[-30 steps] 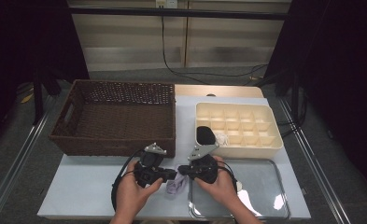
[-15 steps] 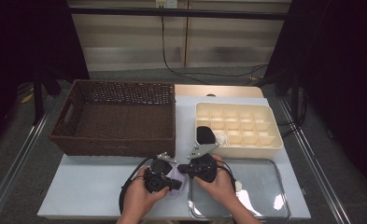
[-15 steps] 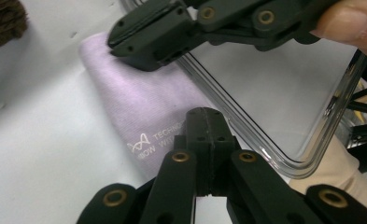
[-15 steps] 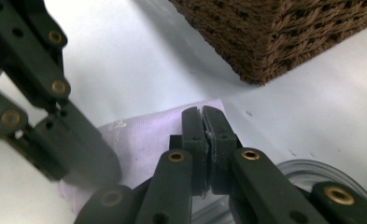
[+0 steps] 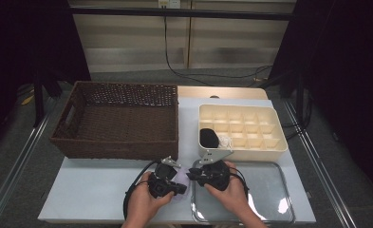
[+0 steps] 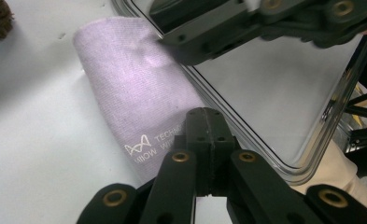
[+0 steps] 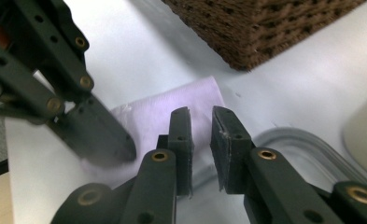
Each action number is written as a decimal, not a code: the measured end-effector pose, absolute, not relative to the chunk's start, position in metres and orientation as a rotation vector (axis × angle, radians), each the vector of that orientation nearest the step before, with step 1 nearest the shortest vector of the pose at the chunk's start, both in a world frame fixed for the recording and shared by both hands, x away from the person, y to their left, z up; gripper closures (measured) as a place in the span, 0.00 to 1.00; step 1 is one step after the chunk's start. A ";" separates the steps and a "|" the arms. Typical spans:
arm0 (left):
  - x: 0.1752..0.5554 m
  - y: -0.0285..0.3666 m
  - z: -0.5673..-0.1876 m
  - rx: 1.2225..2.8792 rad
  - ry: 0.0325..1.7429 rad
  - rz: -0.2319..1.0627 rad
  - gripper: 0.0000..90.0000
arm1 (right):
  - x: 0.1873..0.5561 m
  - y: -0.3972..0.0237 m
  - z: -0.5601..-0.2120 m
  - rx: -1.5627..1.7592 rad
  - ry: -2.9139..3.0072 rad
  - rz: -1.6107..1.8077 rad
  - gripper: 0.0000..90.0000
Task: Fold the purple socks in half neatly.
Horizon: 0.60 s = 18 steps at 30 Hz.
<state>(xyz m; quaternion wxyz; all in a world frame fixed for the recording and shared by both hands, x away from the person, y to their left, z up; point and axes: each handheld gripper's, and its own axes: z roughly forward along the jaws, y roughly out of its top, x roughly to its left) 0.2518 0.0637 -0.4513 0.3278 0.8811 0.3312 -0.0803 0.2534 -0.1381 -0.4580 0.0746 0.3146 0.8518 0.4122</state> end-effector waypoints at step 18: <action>0.266 0.093 -0.448 2.292 0.962 -0.221 0.99 | 0.264 -0.126 -0.474 0.962 2.613 1.234 0.87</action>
